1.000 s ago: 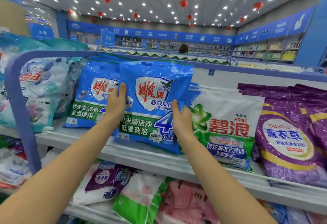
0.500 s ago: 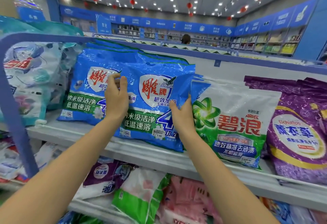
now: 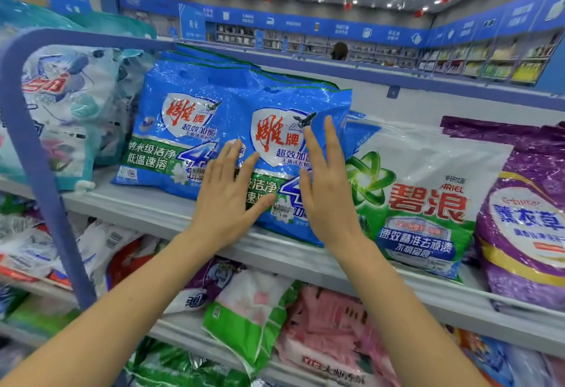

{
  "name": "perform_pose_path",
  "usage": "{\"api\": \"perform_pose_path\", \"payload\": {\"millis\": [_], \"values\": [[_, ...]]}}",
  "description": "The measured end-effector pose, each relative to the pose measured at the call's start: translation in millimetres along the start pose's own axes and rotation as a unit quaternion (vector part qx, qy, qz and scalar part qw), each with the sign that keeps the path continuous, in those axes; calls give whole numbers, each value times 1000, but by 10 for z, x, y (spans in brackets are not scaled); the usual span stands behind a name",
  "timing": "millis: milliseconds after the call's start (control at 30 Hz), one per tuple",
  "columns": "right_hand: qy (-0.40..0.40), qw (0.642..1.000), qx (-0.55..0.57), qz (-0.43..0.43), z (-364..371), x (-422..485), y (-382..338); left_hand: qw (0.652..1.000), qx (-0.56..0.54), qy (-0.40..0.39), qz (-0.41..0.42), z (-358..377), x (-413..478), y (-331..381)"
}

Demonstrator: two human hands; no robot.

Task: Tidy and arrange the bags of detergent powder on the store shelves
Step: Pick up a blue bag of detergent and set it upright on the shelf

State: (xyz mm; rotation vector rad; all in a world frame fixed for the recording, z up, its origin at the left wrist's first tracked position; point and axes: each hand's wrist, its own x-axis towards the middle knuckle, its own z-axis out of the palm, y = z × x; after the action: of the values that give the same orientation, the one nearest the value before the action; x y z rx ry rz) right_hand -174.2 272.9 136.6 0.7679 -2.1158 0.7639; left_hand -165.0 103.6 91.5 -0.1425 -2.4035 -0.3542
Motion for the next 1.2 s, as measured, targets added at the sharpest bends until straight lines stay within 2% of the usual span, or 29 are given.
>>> {"api": "perform_pose_path", "payload": {"millis": [33, 100, 200, 300, 433, 567, 700, 733, 800, 867, 933, 1000, 1067, 1133, 1200], "values": [[10, 999, -22, -42, -22, -114, 27, 1000, 5, -16, -6, 15, 1, -11], [32, 994, -82, -60, -133, -345, 145, 999, 5, -42, -17, 29, 12, -26], [40, 974, -221, 42, -444, -601, 457, 997, 12, -74, -24, 12, 47, -23], [-36, 953, -275, 125, -690, -658, 695, 996, 19, -88, -24, -13, 62, -2], [-149, 929, -307, 145, -745, -575, 822, 993, 39, -110, -28, -66, 68, 32], [-181, 927, -290, 155, -744, -549, 850, 991, 52, -111, -51, -89, 61, 120], [-182, 926, -290, 156, -772, -553, 822, 998, 30, -28, -38, -77, -98, 258], [-163, 933, -281, 155, -780, -557, 783, 999, 16, -5, -28, -93, -147, 255], [-71, 962, -231, 128, -794, -609, 627, 999, -22, 42, -18, -166, -241, 210], [43, 989, -136, 46, -773, -752, 359, 993, -50, 107, -6, -258, -358, 119], [80, 996, -44, -18, -654, -1000, 106, 982, -52, 182, 4, -353, -513, -27], [56, 998, 18, -28, -445, -1299, -77, 972, -46, 232, 3, -428, -712, -248], [8, 999, 39, -17, -148, -1569, -187, 970, -47, 238, 5, -435, -952, -523], [-58, 998, 23, 0, 239, -1778, -263, 980, -52, 192, 7, -356, -1194, -849], [-118, 993, 4, 32, 646, -1874, -353, 995, -34, 95, -15, -201, -1371, -1242]]}}
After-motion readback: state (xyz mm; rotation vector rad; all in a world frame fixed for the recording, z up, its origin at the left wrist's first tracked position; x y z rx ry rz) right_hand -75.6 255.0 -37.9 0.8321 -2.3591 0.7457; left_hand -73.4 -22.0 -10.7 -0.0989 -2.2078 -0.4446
